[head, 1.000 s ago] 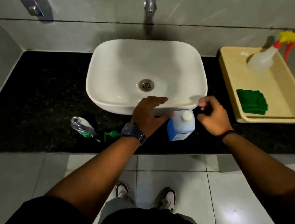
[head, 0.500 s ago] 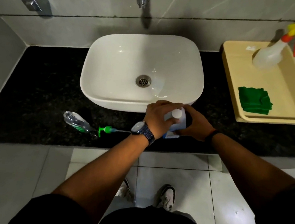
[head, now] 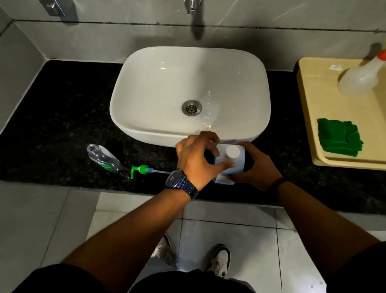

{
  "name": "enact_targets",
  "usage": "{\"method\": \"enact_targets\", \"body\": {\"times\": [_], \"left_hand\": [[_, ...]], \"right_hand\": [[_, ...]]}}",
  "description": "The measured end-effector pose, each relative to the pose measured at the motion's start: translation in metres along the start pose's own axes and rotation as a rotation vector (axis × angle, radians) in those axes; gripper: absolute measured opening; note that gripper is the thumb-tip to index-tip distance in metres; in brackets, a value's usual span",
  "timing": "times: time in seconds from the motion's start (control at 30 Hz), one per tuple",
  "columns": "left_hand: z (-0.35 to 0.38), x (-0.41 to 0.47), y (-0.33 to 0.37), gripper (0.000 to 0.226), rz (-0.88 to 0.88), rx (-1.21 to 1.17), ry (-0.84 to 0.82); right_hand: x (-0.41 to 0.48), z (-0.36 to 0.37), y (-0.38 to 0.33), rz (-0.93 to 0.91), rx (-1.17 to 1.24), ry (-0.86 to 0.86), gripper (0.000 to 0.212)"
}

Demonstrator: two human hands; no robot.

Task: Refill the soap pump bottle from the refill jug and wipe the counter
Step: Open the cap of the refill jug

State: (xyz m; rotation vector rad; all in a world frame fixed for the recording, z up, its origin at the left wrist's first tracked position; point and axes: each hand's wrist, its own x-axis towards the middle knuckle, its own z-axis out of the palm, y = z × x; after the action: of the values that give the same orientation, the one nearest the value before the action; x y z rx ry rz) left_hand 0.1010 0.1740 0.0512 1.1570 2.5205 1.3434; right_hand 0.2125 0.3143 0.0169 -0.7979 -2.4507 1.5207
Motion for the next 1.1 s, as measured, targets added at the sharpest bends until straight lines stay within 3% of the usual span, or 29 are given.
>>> {"method": "enact_targets", "body": {"times": [0.37,0.53,0.67,0.83,1.1], "left_hand": [[0.007,0.008,0.019,0.058,0.071,-0.032,-0.181],[-0.004,0.001,0.007,0.064,0.030,0.023,-0.075],[-0.006,0.004,0.010,0.068,0.029,0.054,-0.124],[-0.002,0.012,0.022,0.034,0.042,0.062,-0.187],[-0.007,0.008,0.017,0.027,0.056,-0.032,-0.079]], "right_hand": [[0.002,-0.001,0.001,-0.017,-0.029,-0.019,0.065],[0.000,0.000,0.003,-0.034,-0.025,-0.026,0.067],[0.000,0.002,0.003,-0.033,-0.018,-0.024,0.067],[0.002,0.002,0.005,-0.042,-0.041,0.005,0.066],[0.006,0.006,0.006,-0.044,-0.124,0.009,0.068]]}}
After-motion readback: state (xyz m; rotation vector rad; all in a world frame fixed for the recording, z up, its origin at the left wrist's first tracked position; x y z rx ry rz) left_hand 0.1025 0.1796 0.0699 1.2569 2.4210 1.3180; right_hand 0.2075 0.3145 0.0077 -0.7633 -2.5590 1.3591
